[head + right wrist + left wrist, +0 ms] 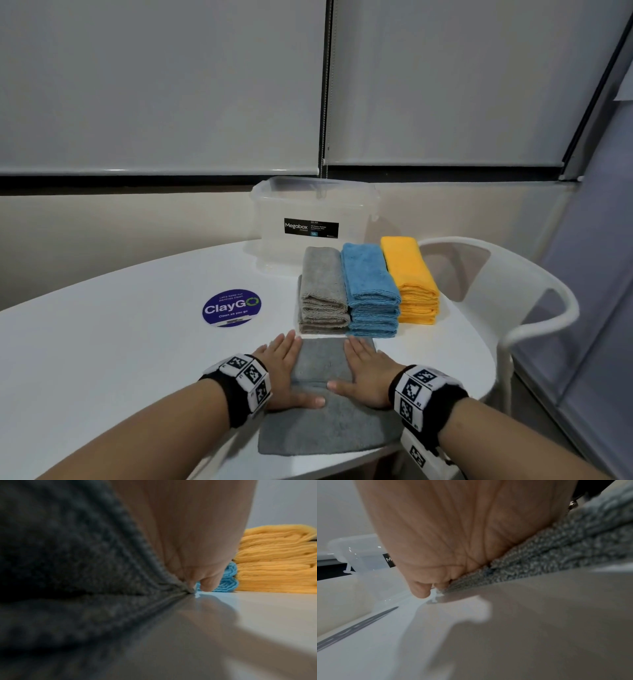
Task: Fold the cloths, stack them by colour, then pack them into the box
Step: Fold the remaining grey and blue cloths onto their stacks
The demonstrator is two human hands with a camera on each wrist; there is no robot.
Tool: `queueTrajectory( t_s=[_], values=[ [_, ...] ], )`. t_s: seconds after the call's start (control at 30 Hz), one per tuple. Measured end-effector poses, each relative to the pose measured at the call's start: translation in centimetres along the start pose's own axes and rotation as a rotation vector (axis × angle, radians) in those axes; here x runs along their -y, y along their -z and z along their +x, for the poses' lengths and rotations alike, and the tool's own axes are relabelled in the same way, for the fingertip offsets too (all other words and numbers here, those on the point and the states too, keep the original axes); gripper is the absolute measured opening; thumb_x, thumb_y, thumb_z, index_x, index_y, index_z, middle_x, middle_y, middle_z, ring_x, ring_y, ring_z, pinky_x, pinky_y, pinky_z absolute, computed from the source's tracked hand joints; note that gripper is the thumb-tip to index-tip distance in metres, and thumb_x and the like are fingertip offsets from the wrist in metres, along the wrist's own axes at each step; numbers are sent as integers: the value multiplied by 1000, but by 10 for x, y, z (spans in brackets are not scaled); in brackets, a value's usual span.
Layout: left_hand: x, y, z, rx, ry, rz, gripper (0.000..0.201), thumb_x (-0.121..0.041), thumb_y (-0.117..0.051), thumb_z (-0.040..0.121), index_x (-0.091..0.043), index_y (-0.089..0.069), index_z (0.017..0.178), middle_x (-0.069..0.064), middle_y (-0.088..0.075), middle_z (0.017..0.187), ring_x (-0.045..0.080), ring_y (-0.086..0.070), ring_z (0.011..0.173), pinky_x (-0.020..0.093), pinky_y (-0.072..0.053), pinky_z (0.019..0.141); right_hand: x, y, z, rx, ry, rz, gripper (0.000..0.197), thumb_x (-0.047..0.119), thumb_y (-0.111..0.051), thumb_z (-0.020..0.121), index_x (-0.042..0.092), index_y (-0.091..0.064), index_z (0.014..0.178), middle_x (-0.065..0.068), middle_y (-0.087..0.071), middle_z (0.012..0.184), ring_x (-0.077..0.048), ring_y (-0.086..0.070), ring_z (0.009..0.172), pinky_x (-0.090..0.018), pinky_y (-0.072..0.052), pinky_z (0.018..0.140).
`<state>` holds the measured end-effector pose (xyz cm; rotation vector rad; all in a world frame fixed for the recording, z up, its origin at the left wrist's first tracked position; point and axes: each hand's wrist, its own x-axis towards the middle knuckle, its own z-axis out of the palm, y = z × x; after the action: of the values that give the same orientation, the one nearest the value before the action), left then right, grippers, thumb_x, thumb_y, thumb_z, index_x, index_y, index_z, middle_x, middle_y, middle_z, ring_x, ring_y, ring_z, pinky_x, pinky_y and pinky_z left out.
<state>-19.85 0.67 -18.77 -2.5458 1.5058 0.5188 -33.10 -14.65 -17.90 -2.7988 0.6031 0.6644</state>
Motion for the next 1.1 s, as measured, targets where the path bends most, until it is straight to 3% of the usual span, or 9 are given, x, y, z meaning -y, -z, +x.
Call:
queueTrajectory(
  t_s=[0.2, 0.27, 0.33, 0.4, 0.57, 0.73, 0.9, 1.0, 1.1],
  values=[
    [19, -2, -10, 33, 29, 36, 143, -101, 0, 36, -16, 20, 149, 0, 23, 157, 16, 11, 147, 42, 1, 120, -15, 9, -4, 102, 17, -93, 145, 94, -6, 32, 12, 17, 150, -4, 23, 157, -21, 16, 147, -44, 0, 118],
    [22, -2, -13, 35, 12, 65, 139, -100, 0, 39, -16, 20, 149, -1, 22, 158, 15, 10, 147, 43, 2, 120, -19, 13, -7, 123, 0, -133, 131, 93, -17, 53, 11, 16, 150, -5, 21, 158, -23, 14, 147, -45, 0, 118],
    [24, 0, -15, 41, 10, 74, 139, -99, 1, 39, -17, 20, 149, -1, 21, 158, 15, 10, 148, 43, 3, 119, -22, 17, -13, 99, -15, -147, 109, 77, -34, 81, 8, 14, 151, -8, 18, 159, -25, 12, 147, -44, -2, 119],
    [22, 3, -18, 25, 3, 100, 136, -98, 2, 42, -15, 19, 149, 0, 21, 158, 16, 11, 147, 43, 4, 119, -22, 18, -22, 53, -32, -107, 101, 67, -39, 89, 5, 12, 150, -12, 16, 159, -27, 10, 147, -42, -5, 120],
    [-2, -1, -42, -120, -181, 148, 116, -86, 6, 59, -13, 20, 149, -3, 32, 147, 20, 18, 146, 35, 11, 115, -7, 3, -64, -90, 109, 62, 128, 83, 0, 49, 6, 9, 151, -9, 15, 159, -22, 13, 147, -34, 1, 119],
    [-15, -17, -69, 79, -197, 142, 126, -95, -17, 60, -15, 22, 148, 0, 29, 154, 16, 19, 145, 35, 5, 118, -11, -34, -78, -46, 269, -94, 116, 88, -11, 63, 16, 16, 150, 8, 32, 144, -15, 21, 145, -32, 8, 119],
    [-2, -21, -76, 132, -164, 104, 111, -89, -3, 64, -22, 22, 148, -4, 27, 155, 14, 18, 145, 38, 3, 119, -31, -46, -71, -142, 335, -85, 109, 86, -12, 66, 21, 11, 151, 11, 28, 147, -10, 17, 145, -27, 11, 117],
    [4, -21, -78, 119, -159, 66, 81, -62, -25, 94, -21, 19, 150, -3, 24, 157, 13, 16, 146, 38, 1, 120, -36, -48, -70, -161, 358, -98, 101, 76, -34, 79, 22, 11, 151, 10, 25, 151, -6, 20, 142, -25, 11, 116],
    [6, -22, -81, 75, -175, 35, 68, -41, -25, 100, -20, 14, 151, -1, 19, 158, 14, 12, 147, 39, 0, 120, -38, -45, -70, -170, 376, -62, 100, 66, -50, 82, 23, 8, 152, 12, 23, 149, -3, 22, 138, -20, 11, 114]
  ],
)
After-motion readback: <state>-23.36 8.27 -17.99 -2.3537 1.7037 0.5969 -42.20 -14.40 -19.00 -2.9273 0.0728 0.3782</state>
